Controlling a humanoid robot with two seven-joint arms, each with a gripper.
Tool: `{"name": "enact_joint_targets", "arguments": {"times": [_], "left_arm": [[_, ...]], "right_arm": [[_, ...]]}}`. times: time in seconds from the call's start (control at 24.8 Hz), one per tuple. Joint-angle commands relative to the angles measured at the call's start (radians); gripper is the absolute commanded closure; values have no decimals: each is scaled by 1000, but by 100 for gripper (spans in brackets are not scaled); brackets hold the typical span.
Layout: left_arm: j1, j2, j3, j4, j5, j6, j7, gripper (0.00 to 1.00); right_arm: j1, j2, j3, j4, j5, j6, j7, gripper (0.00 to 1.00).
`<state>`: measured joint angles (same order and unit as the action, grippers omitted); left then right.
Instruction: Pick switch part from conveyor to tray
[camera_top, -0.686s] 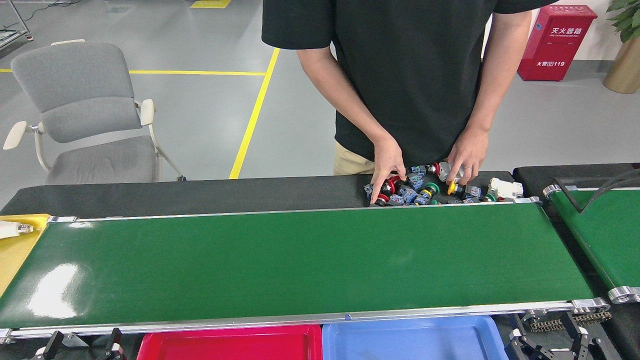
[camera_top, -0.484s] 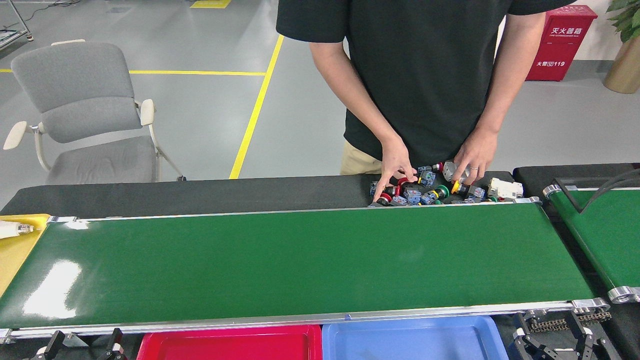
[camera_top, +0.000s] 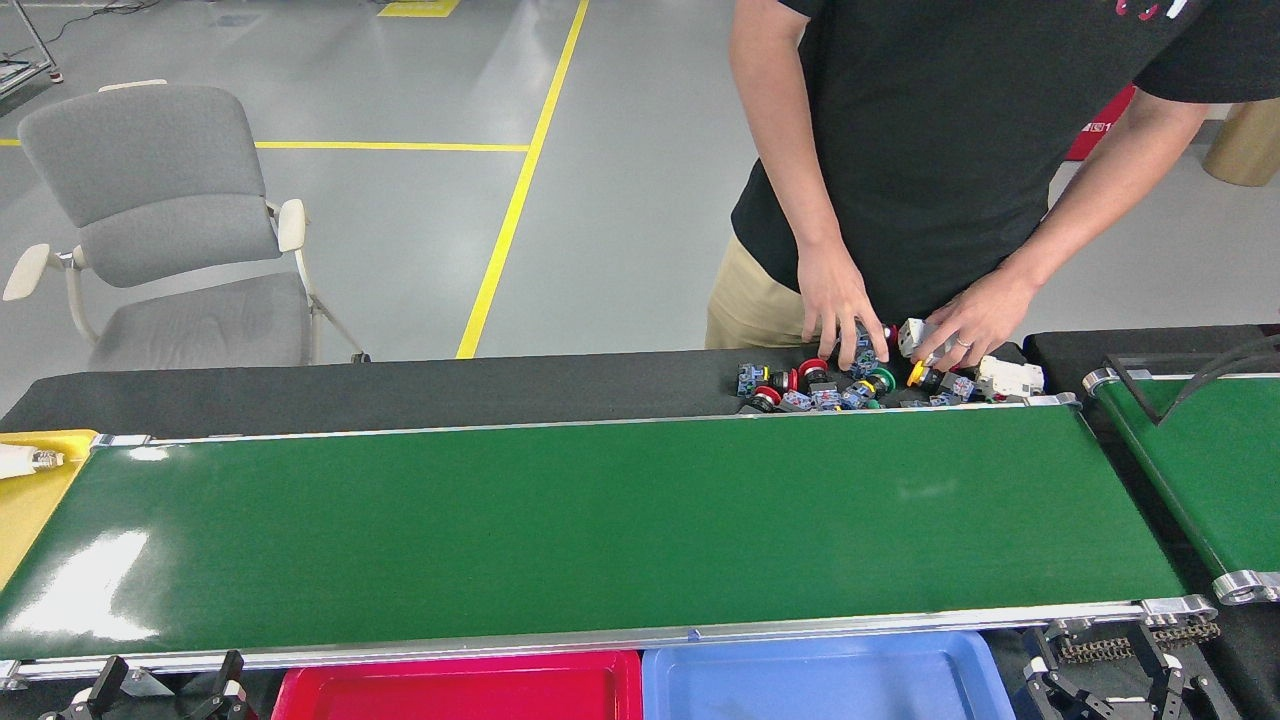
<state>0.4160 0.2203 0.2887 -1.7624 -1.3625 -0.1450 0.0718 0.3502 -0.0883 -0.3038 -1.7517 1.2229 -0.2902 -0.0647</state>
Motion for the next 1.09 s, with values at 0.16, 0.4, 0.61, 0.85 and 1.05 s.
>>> {"name": "enact_joint_targets", "arguments": {"times": [0.16,0.4,0.61,0.85,1.05], "left_arm": [[-16,10,10,-9,3,7,5,0],[-28,11,17,-12,3,5,3,0],[-29,13,18,-12,3,2,5,0],[-29,14,15,-9,3,-2,3,0],[-45,14,15,-8,2,2,5,0]], "right_arm": [[-8,-10,-6,-11,-3,-10,-6,2],[-8,-13,-6,-12,-3,-10,-7,2],[-2,-8,-5,-14,-3,-21,-7,2],[-4,-7,-3,-12,-2,-24,-4,2],[-10,-5,-1,-12,-2,-23,-4,2]]}}
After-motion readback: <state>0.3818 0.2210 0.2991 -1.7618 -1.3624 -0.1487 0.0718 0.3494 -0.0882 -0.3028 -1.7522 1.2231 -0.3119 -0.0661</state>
